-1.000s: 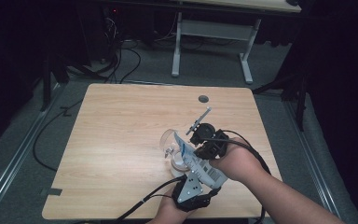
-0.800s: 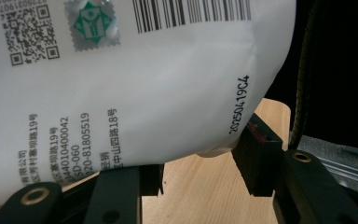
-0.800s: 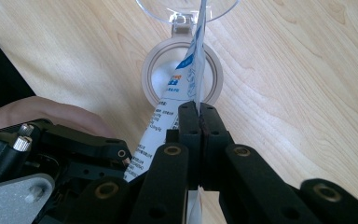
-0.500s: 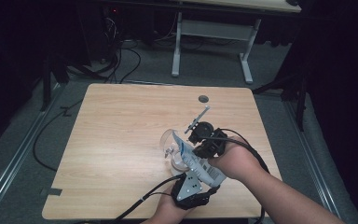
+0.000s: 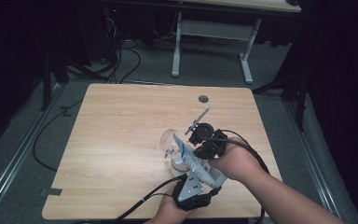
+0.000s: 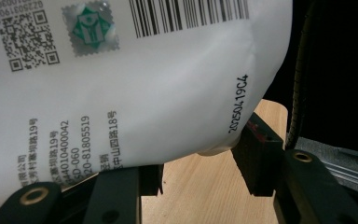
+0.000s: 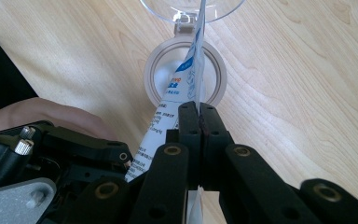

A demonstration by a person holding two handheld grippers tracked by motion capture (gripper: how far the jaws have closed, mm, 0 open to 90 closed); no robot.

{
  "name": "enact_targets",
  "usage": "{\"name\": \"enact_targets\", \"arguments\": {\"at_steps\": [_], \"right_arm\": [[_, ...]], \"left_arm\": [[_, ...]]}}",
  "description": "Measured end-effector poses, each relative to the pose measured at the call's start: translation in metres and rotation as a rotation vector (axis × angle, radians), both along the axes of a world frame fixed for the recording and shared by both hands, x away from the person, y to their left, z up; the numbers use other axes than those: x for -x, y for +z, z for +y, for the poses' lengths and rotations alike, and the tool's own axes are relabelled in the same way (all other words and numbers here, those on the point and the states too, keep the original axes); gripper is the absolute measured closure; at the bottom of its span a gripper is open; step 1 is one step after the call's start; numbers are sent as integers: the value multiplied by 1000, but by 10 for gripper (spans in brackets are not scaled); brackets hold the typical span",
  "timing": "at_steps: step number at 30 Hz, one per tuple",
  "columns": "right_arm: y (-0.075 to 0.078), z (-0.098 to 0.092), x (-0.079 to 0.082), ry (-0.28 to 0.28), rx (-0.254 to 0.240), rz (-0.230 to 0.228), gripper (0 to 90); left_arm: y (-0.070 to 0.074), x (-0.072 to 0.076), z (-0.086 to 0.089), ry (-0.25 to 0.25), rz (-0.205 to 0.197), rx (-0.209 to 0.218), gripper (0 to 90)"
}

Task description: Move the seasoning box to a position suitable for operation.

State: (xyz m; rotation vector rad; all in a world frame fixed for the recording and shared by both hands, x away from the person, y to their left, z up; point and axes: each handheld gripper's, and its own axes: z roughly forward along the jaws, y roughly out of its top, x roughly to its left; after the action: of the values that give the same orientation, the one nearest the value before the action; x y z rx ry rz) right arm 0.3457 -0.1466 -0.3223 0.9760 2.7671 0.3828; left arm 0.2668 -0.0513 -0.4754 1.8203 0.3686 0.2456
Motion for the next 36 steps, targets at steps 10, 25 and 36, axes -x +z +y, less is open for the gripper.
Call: {"name": "enact_targets", "arguments": {"at_steps": [10, 25, 36], "right_arm": [[0, 0, 0, 4, -7, -1, 899], [2, 1, 0, 6, -7, -4, 899], [3, 0, 2, 4, -8, -7, 899]], "left_arm": [[1, 0, 1, 1, -2, 3, 571], [2, 1, 1, 1, -2, 11, 571], [2, 2, 1, 1, -4, 16, 573]]}}
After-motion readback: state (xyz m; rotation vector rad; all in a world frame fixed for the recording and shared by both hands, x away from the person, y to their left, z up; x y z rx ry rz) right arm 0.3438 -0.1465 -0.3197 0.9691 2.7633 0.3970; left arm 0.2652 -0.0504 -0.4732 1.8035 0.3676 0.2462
